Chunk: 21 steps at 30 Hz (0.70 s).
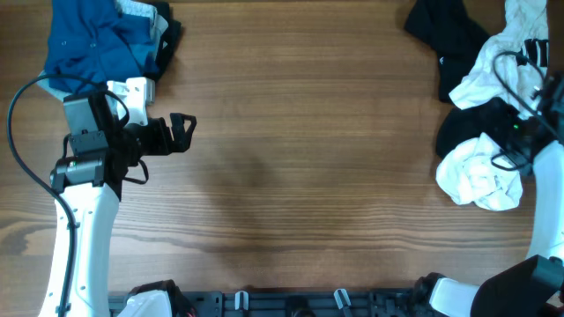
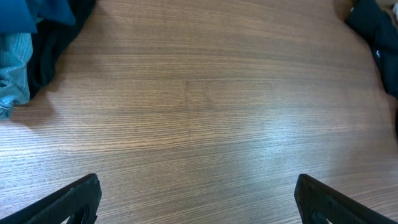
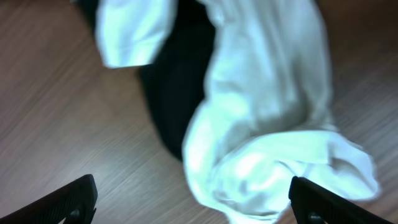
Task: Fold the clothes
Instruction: 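Reach the right gripper to the white t-shirt and grasp it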
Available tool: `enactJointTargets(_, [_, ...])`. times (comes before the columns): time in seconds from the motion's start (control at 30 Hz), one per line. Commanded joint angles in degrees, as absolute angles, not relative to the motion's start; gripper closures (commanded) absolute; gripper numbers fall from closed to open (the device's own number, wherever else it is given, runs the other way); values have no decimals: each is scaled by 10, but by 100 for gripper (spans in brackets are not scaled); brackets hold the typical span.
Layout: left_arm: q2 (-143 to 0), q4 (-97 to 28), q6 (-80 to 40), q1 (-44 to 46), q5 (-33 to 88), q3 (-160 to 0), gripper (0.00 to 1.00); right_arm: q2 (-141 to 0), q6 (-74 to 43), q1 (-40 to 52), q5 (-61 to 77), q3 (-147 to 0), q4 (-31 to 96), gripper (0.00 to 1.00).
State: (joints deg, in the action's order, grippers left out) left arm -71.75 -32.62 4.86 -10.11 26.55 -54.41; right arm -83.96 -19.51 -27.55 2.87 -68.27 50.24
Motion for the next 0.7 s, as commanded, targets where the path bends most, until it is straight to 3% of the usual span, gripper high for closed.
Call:
enactJointTargets(0.0, [-720,-324,55,-98,278,-555,0,-865,-217,-293,23,-642,500,0])
enactJointTargets(0.33, [-720,-324,55,-98,278,-555,0,-903,-219,-291,52,-558,409,2])
enactJointTargets(0.67, [-720,-328,55,-98,278,-555,0,-908,-170,-257,77,-516,347,28])
